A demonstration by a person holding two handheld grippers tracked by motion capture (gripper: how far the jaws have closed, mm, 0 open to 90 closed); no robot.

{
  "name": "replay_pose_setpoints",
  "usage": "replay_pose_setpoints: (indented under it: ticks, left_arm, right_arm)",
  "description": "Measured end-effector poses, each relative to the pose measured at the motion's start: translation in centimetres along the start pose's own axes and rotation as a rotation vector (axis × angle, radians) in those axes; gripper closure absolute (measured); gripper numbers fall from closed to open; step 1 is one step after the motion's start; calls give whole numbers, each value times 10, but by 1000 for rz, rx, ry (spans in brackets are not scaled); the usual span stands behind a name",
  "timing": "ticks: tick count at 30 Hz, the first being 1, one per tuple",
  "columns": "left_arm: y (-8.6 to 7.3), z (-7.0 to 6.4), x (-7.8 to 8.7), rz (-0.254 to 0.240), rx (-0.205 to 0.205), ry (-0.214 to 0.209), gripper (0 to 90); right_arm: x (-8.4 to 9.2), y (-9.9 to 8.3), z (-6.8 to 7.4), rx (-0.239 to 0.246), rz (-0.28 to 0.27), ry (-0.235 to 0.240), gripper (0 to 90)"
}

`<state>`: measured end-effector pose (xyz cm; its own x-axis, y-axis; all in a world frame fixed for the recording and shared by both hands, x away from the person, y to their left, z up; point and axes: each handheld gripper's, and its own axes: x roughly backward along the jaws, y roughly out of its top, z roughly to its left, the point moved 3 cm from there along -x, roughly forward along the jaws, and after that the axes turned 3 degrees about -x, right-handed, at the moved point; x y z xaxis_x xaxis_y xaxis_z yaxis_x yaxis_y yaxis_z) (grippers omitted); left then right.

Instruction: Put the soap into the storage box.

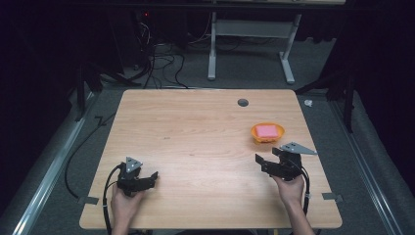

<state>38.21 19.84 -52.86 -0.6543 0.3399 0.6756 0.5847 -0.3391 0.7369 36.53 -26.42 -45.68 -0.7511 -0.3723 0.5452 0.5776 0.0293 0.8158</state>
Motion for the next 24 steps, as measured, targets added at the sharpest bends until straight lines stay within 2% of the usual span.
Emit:
replay_pose_setpoints:
  ticks: [5, 24]
  left_arm:
    - [0, 0, 0, 0, 0, 0, 202]
    - [0, 0, 0, 1, -1, 0, 202]
  right_arm:
    - [-2, -3, 3, 5, 0, 8, 239]
    - [-20, -23, 17, 43, 60, 29, 263]
